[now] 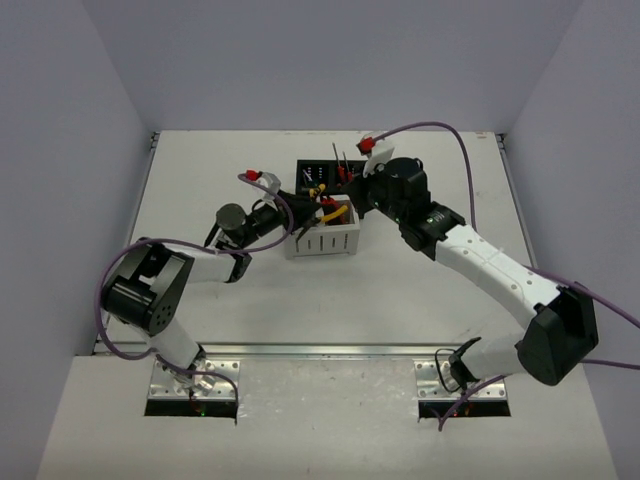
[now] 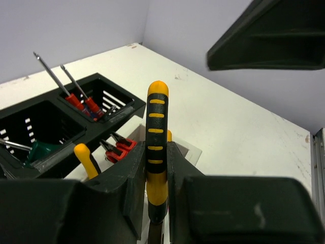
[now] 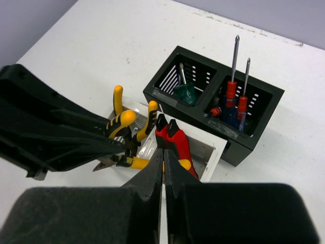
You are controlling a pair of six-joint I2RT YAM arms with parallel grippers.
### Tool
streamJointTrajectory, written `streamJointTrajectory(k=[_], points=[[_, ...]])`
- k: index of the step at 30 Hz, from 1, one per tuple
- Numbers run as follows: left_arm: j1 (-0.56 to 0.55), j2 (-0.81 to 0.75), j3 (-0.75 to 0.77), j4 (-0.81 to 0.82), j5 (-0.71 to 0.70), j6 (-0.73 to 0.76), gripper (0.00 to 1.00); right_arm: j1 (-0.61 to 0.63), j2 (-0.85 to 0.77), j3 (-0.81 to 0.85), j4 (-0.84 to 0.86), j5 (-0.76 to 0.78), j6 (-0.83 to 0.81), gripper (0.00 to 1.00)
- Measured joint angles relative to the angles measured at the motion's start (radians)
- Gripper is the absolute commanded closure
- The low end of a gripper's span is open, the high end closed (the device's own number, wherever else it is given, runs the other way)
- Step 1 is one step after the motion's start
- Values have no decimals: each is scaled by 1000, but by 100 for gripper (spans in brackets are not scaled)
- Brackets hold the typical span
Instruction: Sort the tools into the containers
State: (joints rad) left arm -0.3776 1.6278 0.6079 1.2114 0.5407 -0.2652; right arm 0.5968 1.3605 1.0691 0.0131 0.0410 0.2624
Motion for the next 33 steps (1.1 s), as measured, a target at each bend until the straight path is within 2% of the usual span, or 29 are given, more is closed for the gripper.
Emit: streamJointTrajectory(k=[7,13,16,20,23,28,33], points=[[17,4,-10,4,-10,-107,100,-2,-97,-41,-44,-25,61,99],[18,-106,-12,6,-11,-179,100,-4,-138,-127,-107,-49,170,94],[18,-179,-13,24,-9,-219,100,-5,-149,-168,-114,-65,208,79],[18,-272,-45,43,-31,-282,100,-5,-177,-200,-123,-85,271,53],[9,-359,-105,45,-62,-323,100,-6,-217,-220,-86,-158,329,40],[-39,-463,-160,45,-116,-332,100,-3,-350,-328,39,-254,463,33],[-109,-544,-201,49,-165,-302,100,0,-422,-365,95,-229,616,30]])
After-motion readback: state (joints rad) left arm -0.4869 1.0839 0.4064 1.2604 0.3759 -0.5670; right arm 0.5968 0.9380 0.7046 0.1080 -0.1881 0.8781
